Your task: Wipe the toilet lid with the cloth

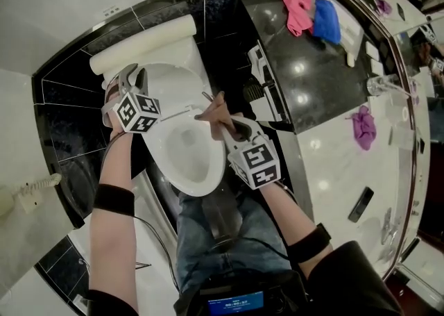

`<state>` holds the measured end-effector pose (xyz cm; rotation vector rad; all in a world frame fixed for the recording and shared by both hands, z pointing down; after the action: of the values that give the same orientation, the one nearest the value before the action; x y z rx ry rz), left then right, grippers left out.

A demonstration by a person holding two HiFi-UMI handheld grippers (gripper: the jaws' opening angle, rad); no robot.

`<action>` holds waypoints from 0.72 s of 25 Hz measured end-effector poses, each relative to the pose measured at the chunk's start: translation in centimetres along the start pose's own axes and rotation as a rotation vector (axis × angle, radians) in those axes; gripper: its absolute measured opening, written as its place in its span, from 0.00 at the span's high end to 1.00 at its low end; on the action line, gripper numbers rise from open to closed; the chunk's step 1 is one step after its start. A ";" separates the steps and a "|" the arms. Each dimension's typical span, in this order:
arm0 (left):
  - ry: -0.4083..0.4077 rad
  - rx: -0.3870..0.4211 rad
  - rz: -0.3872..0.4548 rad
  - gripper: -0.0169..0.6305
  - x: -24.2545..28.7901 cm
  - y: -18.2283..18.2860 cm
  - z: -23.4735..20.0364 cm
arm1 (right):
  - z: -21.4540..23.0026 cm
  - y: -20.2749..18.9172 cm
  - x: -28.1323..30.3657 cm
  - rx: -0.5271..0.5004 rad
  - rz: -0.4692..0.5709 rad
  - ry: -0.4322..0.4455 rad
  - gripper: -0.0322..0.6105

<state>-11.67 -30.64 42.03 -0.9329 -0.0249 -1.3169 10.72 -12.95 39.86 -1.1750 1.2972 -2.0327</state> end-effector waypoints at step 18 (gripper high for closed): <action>0.157 -0.544 0.177 0.97 -15.8 13.9 3.0 | 10.5 2.8 -8.5 -0.052 0.013 -0.054 0.83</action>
<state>-3.63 -16.69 28.11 -1.2510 0.5488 -1.2474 23.95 -13.24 35.83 -1.2327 1.3351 -1.9560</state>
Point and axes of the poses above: the fingertips, and each gripper's own axes: x forward along the fingers, z to its right, y out of its top, the point moved 4 cm from there along -x, backward along the fingers, and after that the axes turned 11 degrees about z, right-handed, at the moved point
